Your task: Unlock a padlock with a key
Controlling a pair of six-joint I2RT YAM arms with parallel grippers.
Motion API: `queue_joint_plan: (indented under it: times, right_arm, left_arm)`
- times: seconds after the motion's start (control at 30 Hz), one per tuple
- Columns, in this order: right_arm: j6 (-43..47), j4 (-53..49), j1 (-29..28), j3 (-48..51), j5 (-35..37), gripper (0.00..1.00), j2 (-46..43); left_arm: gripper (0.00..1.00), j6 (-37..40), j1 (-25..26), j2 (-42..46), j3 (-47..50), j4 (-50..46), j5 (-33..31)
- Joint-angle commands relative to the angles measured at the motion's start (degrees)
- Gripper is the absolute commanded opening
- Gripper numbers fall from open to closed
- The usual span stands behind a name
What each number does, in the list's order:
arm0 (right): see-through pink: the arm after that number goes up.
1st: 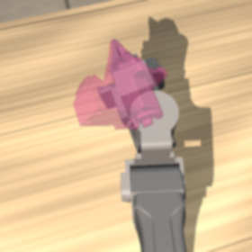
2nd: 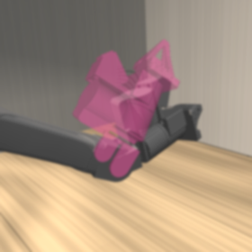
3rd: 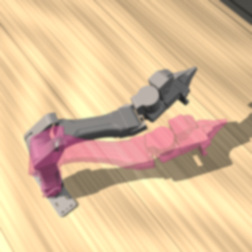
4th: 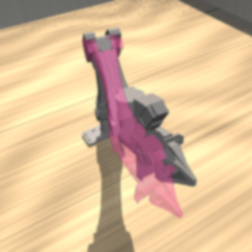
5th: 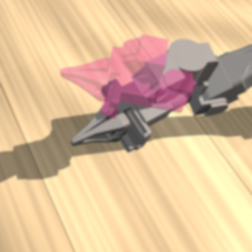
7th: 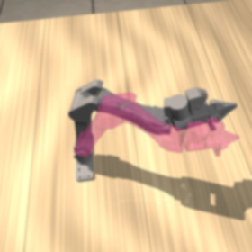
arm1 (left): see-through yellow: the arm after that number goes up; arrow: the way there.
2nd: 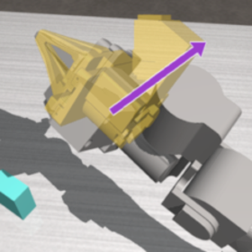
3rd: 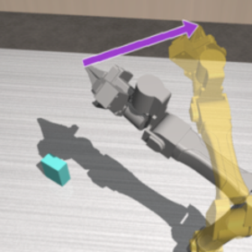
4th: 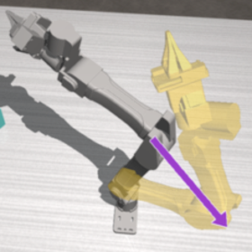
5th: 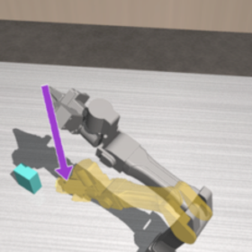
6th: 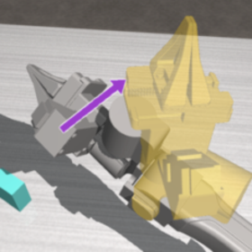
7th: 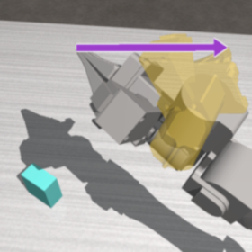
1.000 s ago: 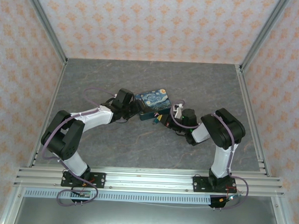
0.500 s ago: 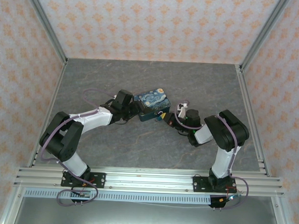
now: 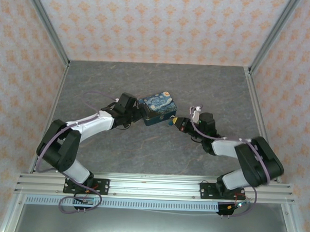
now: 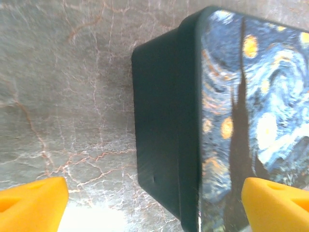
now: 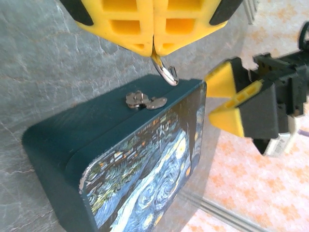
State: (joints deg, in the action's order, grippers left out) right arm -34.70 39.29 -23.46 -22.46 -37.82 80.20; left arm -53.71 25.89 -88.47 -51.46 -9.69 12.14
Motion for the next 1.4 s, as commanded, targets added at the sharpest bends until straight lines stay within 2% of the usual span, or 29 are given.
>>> queue_joint_plan:
  times: [0.0,0.1,0.27,0.47,0.7,0.8,0.93,1.13,1.3,1.37]
  right_arm:
    - [6.18,-21.32,0.11,-2.59,2.75,0.00,-7.59]
    - [7.48,-31.96,0.20,-3.64,3.37,0.00,-11.87]
    - [6.80,-41.65,0.28,-3.43,3.71,0.00,-14.20]
    - [7.28,-44.54,0.43,-2.92,5.95,0.00,-13.52]
    - [9.31,-44.99,1.13,-5.07,8.30,0.01,-8.37]
    - [9.98,-45.28,1.23,-6.50,8.97,0.20,-7.45]
    - [12.43,-49.88,1.48,-9.64,12.95,0.35,-10.44]
    - [17.31,-56.85,2.36,-13.84,25.83,0.54,-19.67]
    - [21.36,-55.44,6.58,-14.72,33.62,0.74,-26.44]
    - [23.29,-53.81,9.13,-14.41,36.80,0.87,-28.17]
  left_arm:
    - [0.94,4.02,-0.07,5.01,-2.80,-5.85,-6.61]
    - [0.95,7.51,-0.05,9.34,-2.99,-9.30,-10.81]
    - [0.95,10.98,-0.08,17.00,-1.53,-13.78,-17.16]
    - [0.96,12.82,-0.16,24.69,1.65,-15.75,-21.23]
    - [0.96,13.37,-0.18,27.29,3.01,-17.50,-21.72]
    - [0.96,13.62,-0.15,28.20,3.10,-18.08,-22.33]
    - [0.96,15.09,-0.20,29.54,1.97,-19.28,-23.80]
    - [0.96,19.73,-0.18,31.45,0.21,-20.58,-30.02]
    - [0.96,27.22,-0.23,35.22,2.80,-15.53,-38.07]
    - [0.97,31.79,-0.23,37.55,6.11,-9.54,-41.04]
